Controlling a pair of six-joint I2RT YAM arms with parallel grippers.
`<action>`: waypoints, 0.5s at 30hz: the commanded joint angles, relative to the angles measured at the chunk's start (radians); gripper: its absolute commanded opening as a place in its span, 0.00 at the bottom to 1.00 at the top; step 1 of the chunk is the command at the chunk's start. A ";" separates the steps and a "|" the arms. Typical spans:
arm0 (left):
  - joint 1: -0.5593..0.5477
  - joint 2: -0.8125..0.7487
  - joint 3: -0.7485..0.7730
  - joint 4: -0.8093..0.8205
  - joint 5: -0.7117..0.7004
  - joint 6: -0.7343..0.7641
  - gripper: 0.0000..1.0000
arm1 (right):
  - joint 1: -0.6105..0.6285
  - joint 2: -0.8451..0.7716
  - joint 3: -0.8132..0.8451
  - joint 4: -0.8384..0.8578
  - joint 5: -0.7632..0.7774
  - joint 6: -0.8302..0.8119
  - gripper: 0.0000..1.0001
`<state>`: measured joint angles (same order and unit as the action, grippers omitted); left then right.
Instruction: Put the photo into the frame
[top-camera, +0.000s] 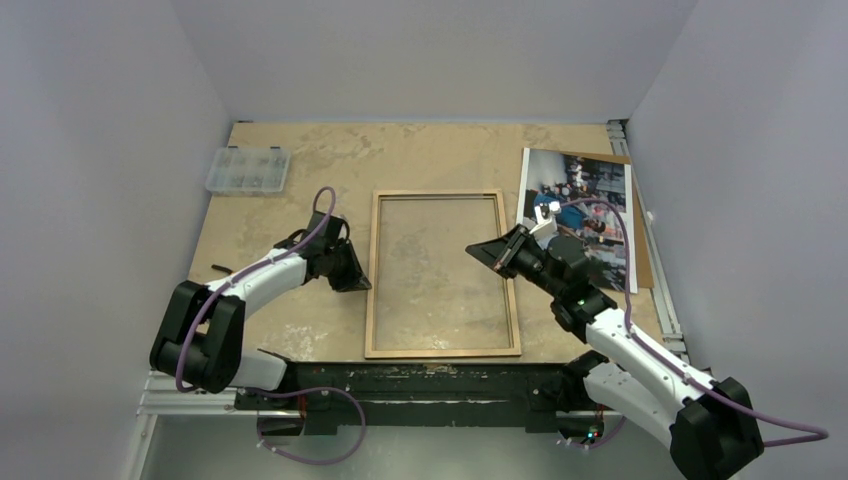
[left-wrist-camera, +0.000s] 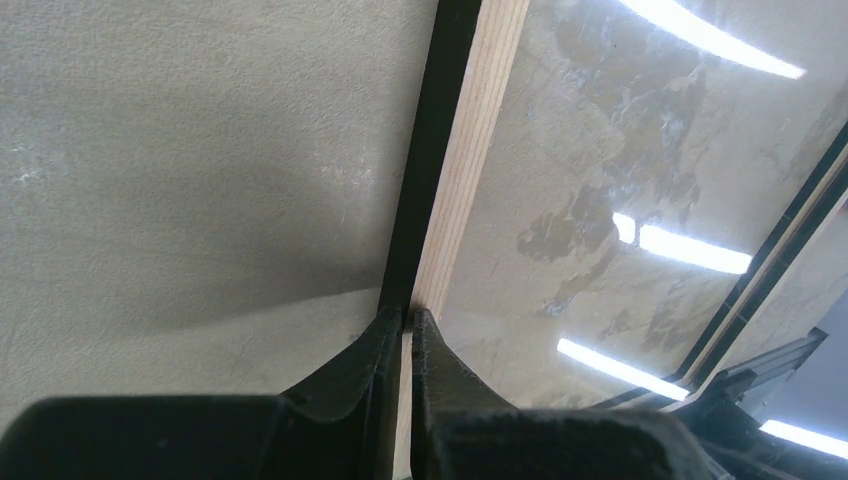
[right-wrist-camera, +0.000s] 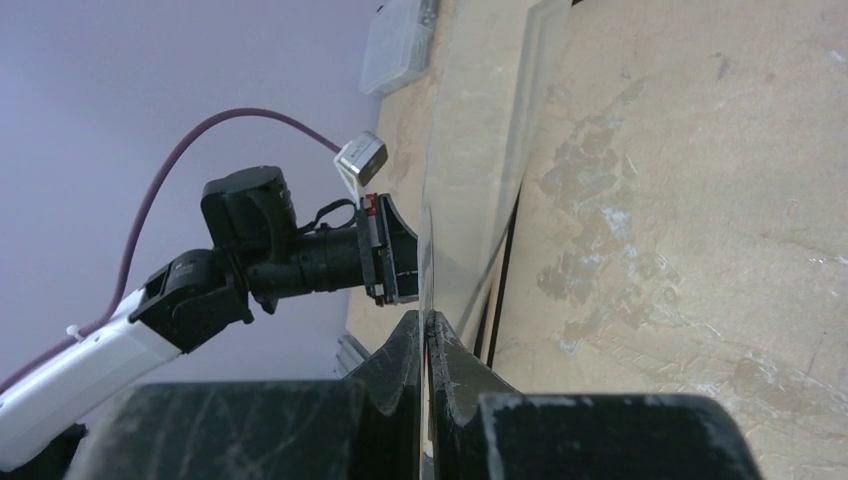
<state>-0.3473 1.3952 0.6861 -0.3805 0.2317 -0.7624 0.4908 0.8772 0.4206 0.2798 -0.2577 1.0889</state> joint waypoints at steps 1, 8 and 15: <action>0.001 0.056 -0.025 -0.023 -0.093 0.045 0.05 | 0.004 0.011 0.072 0.092 -0.066 -0.087 0.00; 0.001 0.056 -0.025 -0.026 -0.093 0.047 0.05 | 0.005 0.022 0.100 0.092 -0.095 -0.130 0.00; 0.001 0.058 -0.024 -0.026 -0.092 0.047 0.05 | 0.005 0.025 0.102 0.062 -0.096 -0.145 0.00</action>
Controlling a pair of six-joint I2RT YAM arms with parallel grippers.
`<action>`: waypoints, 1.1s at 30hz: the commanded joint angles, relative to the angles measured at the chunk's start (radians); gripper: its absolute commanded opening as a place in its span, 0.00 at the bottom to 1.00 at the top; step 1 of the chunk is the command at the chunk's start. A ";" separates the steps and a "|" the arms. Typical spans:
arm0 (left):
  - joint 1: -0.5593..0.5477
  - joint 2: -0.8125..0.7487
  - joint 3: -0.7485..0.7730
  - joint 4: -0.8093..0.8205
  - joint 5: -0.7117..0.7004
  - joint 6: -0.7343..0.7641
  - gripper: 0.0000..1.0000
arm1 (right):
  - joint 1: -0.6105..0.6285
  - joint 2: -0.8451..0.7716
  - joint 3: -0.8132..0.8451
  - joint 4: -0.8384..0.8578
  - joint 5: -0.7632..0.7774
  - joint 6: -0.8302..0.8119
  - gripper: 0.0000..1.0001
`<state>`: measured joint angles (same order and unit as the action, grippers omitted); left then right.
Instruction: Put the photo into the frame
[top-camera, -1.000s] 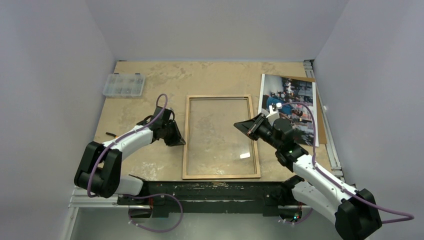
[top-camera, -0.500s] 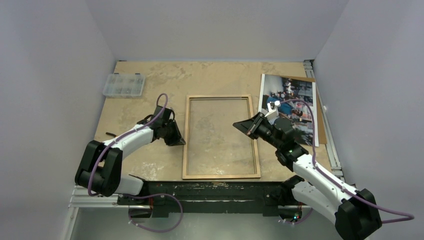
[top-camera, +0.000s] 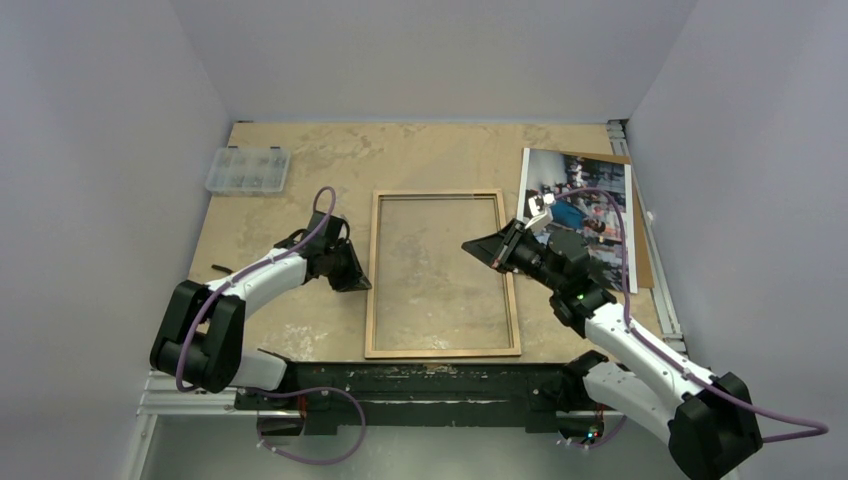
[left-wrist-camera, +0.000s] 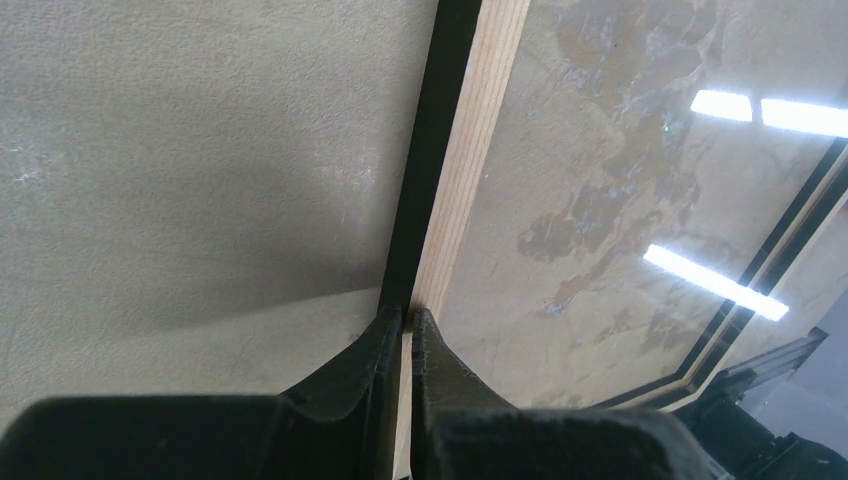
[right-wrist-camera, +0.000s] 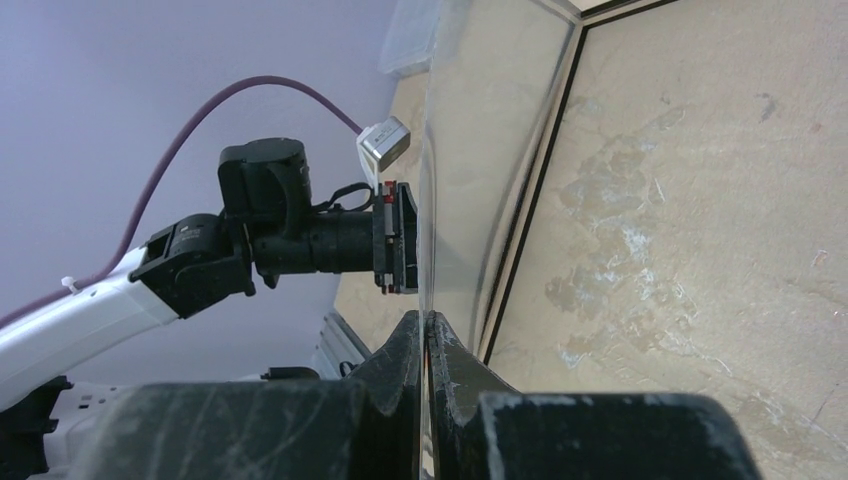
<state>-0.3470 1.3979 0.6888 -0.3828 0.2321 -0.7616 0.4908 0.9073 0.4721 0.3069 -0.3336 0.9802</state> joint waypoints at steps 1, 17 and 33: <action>0.001 0.056 -0.026 -0.025 -0.093 0.047 0.05 | 0.005 -0.005 0.051 0.022 -0.020 -0.039 0.00; 0.001 0.059 -0.025 -0.024 -0.090 0.047 0.05 | 0.003 -0.009 0.003 -0.085 0.047 0.063 0.00; 0.000 0.062 -0.025 -0.024 -0.087 0.048 0.04 | 0.002 -0.037 -0.026 -0.156 0.085 0.118 0.00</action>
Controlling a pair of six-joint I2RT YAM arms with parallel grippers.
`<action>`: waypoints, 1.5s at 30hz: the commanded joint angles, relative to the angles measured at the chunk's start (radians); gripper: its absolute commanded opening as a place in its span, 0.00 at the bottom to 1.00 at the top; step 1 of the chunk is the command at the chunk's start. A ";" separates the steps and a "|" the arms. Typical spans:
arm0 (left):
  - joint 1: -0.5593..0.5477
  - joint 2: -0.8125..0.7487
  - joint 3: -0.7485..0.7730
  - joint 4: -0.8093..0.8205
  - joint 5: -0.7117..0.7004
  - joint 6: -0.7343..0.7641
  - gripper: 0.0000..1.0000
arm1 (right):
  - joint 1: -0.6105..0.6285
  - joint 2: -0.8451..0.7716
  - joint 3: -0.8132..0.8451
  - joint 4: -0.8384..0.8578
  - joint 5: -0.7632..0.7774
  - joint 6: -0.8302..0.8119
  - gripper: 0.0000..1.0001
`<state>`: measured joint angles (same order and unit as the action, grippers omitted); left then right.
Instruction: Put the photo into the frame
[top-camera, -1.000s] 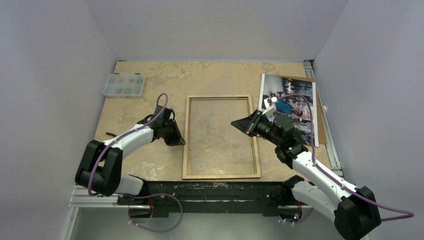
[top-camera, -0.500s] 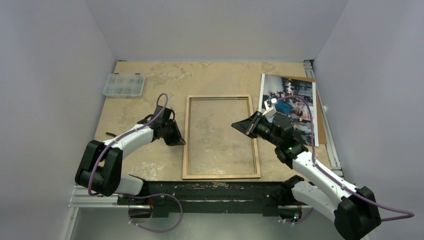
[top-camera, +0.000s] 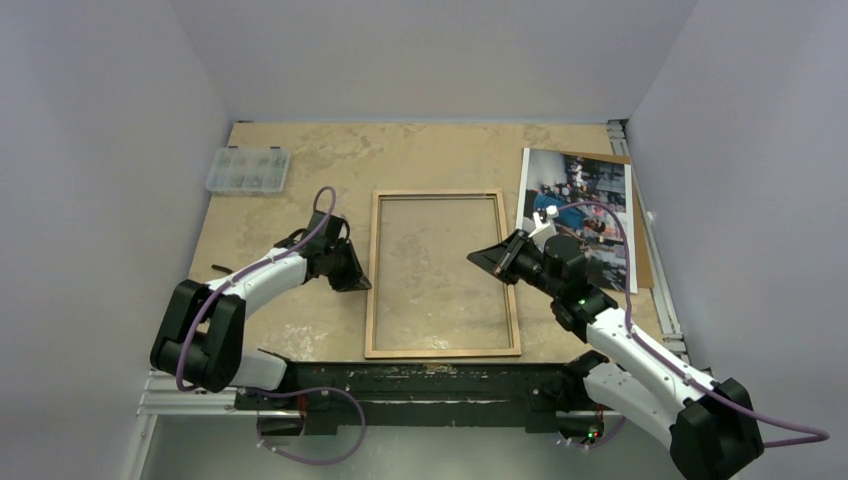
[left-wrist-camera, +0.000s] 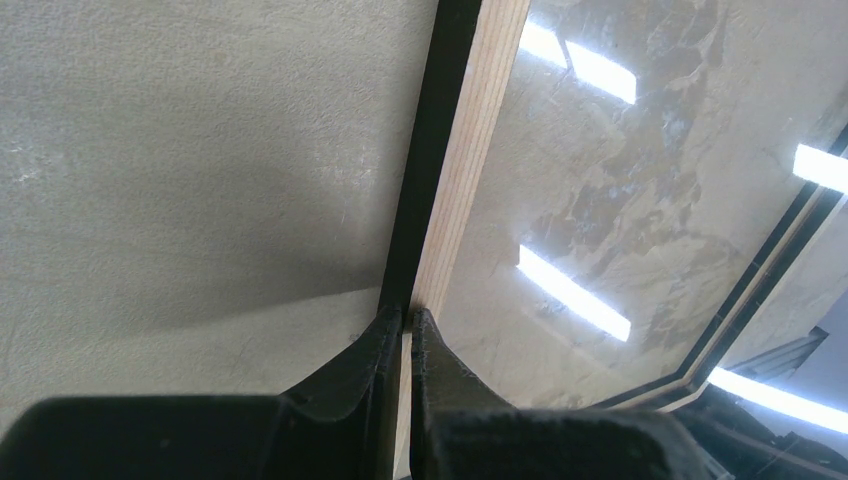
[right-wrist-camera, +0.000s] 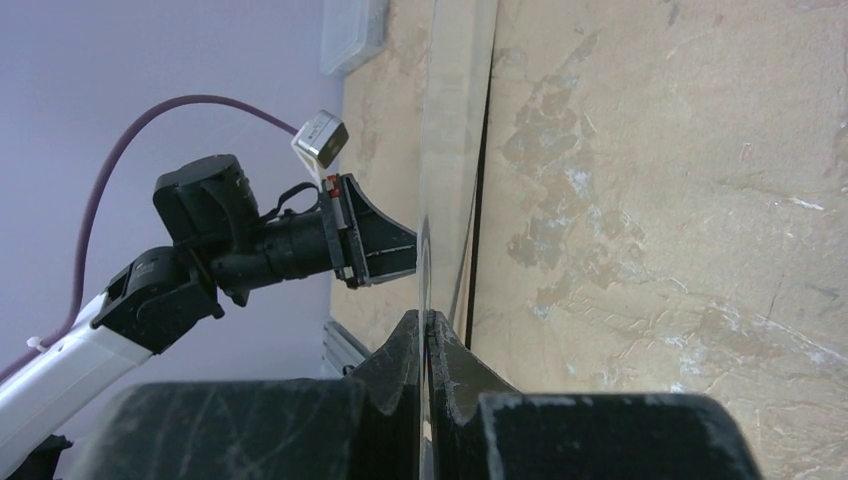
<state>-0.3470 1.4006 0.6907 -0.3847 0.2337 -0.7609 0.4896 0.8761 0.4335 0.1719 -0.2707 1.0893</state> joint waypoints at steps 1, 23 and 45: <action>0.001 0.061 -0.027 -0.022 -0.089 0.048 0.04 | 0.003 -0.003 0.006 -0.021 0.022 0.011 0.00; 0.000 0.065 -0.025 -0.020 -0.086 0.048 0.04 | 0.003 0.128 -0.017 -0.029 0.023 -0.174 0.00; 0.000 0.069 -0.025 -0.020 -0.088 0.047 0.04 | 0.003 0.292 0.075 -0.121 -0.004 -0.370 0.37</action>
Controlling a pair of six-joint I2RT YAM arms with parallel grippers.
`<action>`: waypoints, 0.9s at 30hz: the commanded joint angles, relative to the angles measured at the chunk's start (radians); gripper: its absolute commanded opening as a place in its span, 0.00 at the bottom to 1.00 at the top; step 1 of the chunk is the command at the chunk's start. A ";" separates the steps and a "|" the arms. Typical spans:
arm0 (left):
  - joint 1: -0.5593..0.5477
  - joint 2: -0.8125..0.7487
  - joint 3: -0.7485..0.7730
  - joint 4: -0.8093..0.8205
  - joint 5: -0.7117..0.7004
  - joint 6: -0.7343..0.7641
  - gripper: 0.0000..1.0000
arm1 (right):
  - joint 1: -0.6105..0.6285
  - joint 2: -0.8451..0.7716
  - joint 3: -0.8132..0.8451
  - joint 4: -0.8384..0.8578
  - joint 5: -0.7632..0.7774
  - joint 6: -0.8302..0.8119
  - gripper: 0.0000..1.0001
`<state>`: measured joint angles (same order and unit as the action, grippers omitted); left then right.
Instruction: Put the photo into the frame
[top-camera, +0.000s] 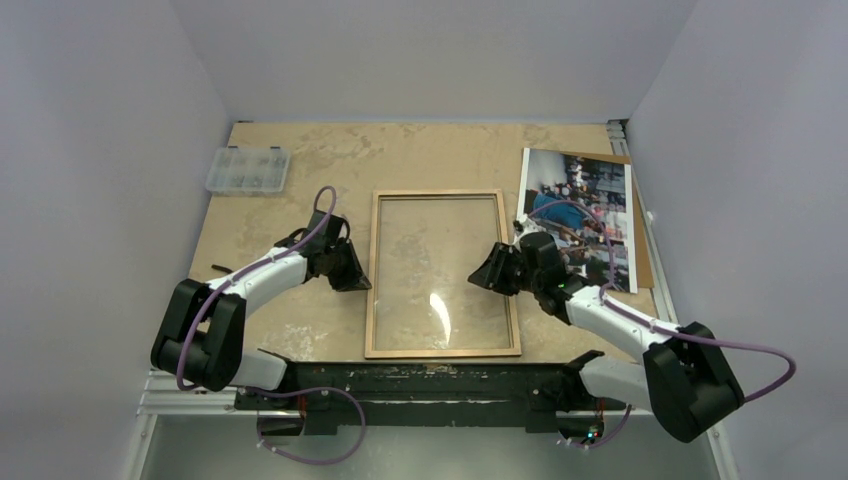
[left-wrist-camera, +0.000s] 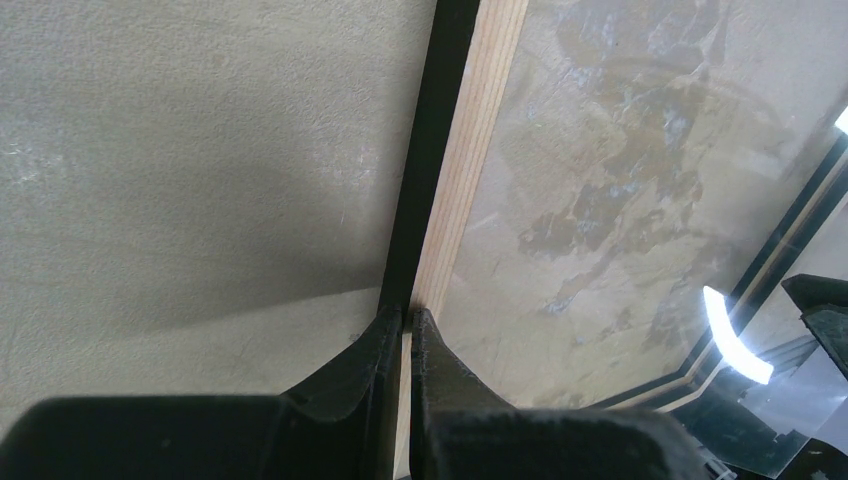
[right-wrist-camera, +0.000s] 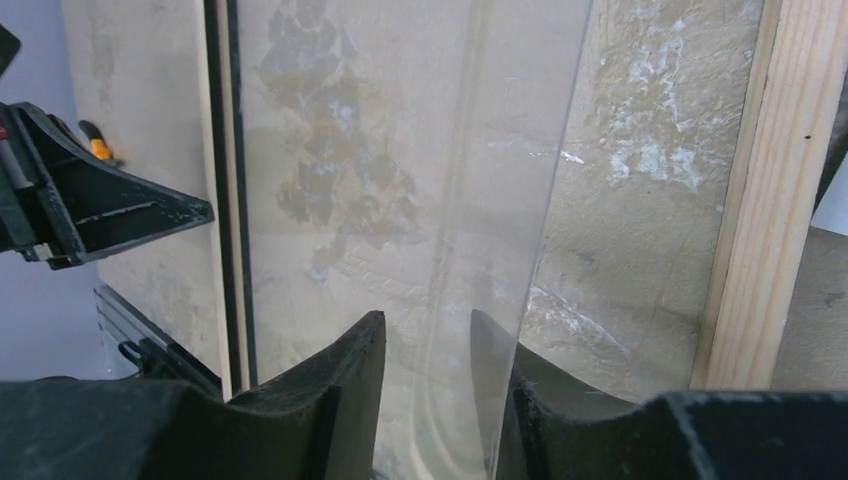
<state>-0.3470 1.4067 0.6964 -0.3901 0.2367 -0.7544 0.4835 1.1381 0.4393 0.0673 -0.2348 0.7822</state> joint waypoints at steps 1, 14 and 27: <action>0.000 0.062 -0.031 -0.015 -0.091 0.041 0.04 | 0.010 0.044 0.075 -0.020 -0.044 -0.069 0.39; 0.000 0.068 -0.028 -0.013 -0.090 0.041 0.04 | 0.010 0.100 0.110 -0.064 -0.039 -0.100 0.98; 0.000 0.069 -0.029 -0.015 -0.090 0.041 0.04 | 0.010 0.085 0.195 -0.261 0.095 -0.164 0.98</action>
<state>-0.3424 1.4120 0.6998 -0.3931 0.2440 -0.7544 0.4904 1.2404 0.5774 -0.1341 -0.1986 0.6624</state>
